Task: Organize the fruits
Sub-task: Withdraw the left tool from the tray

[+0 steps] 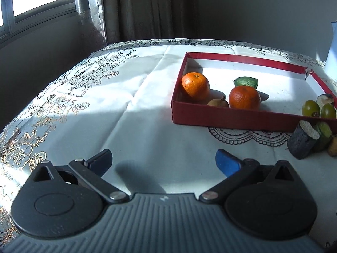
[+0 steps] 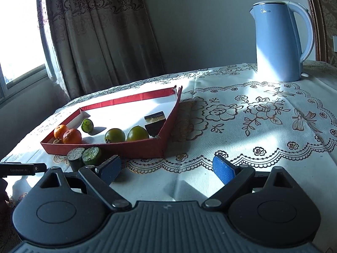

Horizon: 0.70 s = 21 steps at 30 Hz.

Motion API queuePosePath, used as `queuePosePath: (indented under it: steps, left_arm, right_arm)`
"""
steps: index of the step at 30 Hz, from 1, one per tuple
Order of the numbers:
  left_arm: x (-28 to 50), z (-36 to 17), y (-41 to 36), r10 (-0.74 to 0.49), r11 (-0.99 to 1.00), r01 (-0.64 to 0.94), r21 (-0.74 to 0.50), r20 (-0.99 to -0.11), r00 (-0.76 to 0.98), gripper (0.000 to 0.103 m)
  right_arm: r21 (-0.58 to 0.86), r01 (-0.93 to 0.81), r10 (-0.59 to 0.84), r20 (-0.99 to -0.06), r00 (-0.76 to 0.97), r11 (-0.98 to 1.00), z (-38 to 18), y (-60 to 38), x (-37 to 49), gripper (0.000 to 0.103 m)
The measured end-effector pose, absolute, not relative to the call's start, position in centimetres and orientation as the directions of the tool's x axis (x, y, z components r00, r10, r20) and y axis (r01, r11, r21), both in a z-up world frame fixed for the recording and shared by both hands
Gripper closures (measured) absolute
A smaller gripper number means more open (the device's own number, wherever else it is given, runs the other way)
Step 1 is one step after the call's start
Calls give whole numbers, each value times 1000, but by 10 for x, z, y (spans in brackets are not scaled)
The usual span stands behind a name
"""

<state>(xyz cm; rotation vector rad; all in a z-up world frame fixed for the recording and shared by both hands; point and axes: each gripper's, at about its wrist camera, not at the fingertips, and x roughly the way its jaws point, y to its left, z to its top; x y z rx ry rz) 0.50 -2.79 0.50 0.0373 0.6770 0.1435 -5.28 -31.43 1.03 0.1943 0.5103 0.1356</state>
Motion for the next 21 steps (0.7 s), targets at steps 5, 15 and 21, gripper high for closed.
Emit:
queuePosePath:
  steps: [5,15,21]
  left_arm:
    - [5,5,-26,136,990,-123,64,-627,767,0]
    - [5,5,-22,122,991,-128,38,-635,763,0]
    - [5,5,-22,121,991,-128,34,-636,762,0]
  right_arm:
    - [162,-174,231,-461,857,971,14,-290,-58,9]
    - [97,-249,264,-474,840,964,11,-269,-58,9]
    - [79,-267,271,-482,833,960,12,-265,-55,9]
